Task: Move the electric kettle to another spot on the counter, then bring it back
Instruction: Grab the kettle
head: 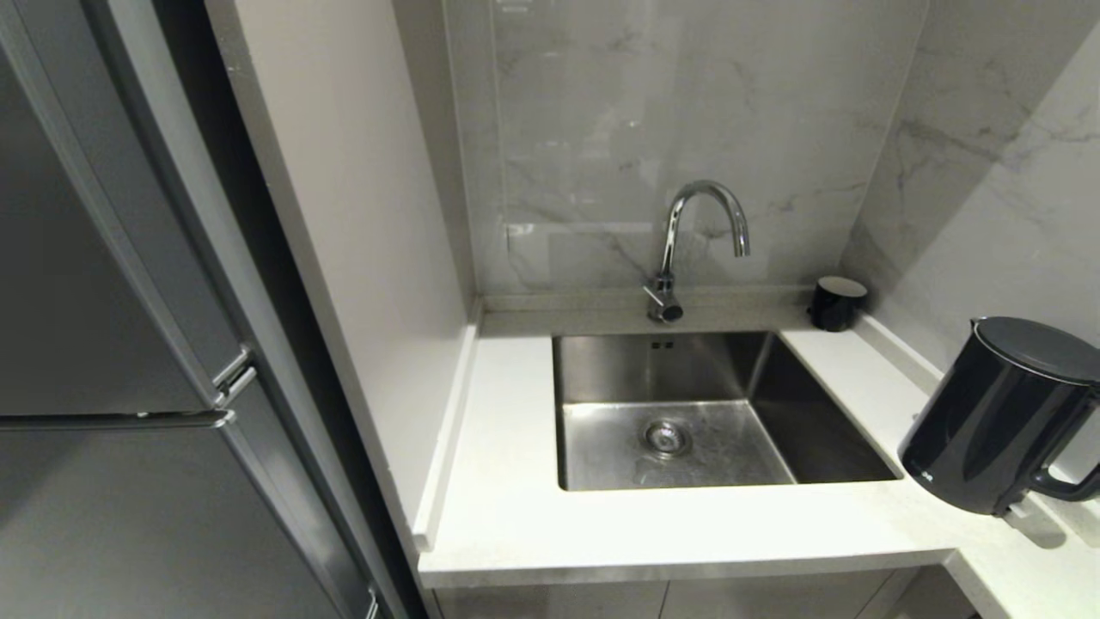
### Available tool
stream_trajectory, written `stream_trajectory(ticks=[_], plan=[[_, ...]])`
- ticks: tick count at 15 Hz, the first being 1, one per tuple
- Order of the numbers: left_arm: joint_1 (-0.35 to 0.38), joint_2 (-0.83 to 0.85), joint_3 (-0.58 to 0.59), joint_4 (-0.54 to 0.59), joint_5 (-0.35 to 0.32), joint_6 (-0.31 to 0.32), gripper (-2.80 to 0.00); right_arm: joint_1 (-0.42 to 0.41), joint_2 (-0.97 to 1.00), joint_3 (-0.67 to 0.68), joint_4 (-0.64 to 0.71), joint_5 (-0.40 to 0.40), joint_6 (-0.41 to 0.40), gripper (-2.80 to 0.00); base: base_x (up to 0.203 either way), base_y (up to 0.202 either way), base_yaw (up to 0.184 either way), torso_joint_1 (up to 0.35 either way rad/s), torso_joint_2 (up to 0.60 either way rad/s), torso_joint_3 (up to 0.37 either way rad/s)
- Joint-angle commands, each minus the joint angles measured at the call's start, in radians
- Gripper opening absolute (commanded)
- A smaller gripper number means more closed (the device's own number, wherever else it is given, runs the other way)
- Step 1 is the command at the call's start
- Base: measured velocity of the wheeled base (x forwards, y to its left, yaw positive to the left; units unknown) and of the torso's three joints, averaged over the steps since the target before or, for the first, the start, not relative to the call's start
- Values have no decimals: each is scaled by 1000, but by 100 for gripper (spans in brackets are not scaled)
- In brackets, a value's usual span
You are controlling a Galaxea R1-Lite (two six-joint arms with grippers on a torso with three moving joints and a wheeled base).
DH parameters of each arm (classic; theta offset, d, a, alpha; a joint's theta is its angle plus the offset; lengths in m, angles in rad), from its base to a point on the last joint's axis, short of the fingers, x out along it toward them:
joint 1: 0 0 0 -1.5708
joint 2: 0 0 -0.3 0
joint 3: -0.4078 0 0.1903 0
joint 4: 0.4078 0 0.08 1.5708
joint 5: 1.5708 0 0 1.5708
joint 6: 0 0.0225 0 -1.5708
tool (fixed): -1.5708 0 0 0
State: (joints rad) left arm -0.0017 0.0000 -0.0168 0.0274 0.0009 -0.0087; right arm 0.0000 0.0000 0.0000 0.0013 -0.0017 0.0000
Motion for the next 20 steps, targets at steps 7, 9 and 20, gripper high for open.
stream_trajectory(ticks=[7, 9, 20], plan=[[0, 0, 0, -1, 1, 0, -280, 0, 0, 0, -1, 0, 0, -280, 0, 0, 0, 143, -336, -194], [0, 0, 0, 0, 1, -1, -280, 0, 0, 0, 0, 0, 0, -280, 0, 0, 0, 144, -344, -195], [0, 0, 0, 0, 1, -1, -280, 0, 0, 0, -1, 0, -2, -280, 0, 0, 0, 91, -202, -110]])
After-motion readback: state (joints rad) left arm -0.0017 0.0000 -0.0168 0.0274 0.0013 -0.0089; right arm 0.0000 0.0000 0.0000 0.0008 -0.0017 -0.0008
